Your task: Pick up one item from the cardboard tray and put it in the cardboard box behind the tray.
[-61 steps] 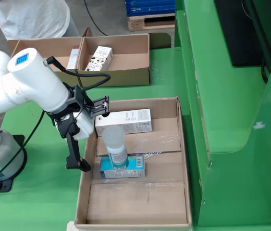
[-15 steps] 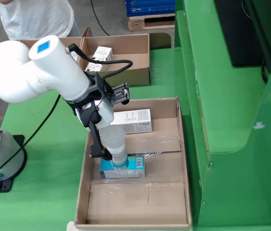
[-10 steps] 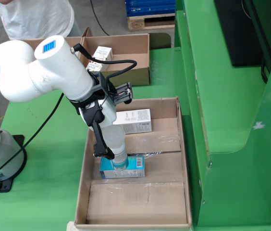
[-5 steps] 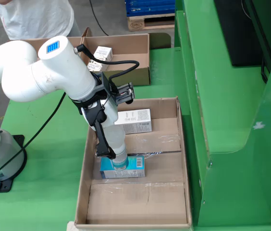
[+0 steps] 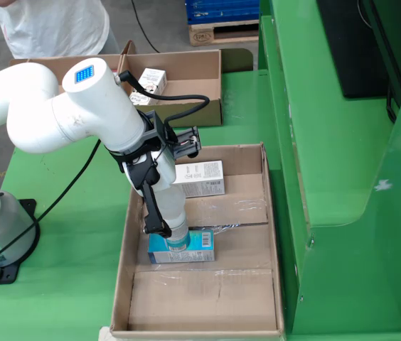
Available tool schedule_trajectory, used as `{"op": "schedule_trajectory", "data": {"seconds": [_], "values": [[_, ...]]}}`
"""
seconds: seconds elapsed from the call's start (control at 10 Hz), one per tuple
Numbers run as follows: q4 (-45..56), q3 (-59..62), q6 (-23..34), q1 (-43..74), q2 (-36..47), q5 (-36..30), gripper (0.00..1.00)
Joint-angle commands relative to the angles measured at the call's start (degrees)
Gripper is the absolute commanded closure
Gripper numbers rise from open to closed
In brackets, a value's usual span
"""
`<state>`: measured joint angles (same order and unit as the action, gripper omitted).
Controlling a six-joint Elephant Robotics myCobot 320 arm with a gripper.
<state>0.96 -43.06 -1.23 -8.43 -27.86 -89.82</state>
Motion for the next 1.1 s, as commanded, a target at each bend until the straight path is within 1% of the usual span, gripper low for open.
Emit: {"op": "schedule_trajectory", "data": {"seconds": [0.0,0.7,1.0], "values": [[-1.88,-1.30,-0.54,-0.42,2.35,-0.30,0.00],[-4.55,-5.60,-0.94,-1.35,3.96,-0.47,0.00],[-3.78,-3.30,-1.10,-2.23,2.94,-0.15,0.00]]}}
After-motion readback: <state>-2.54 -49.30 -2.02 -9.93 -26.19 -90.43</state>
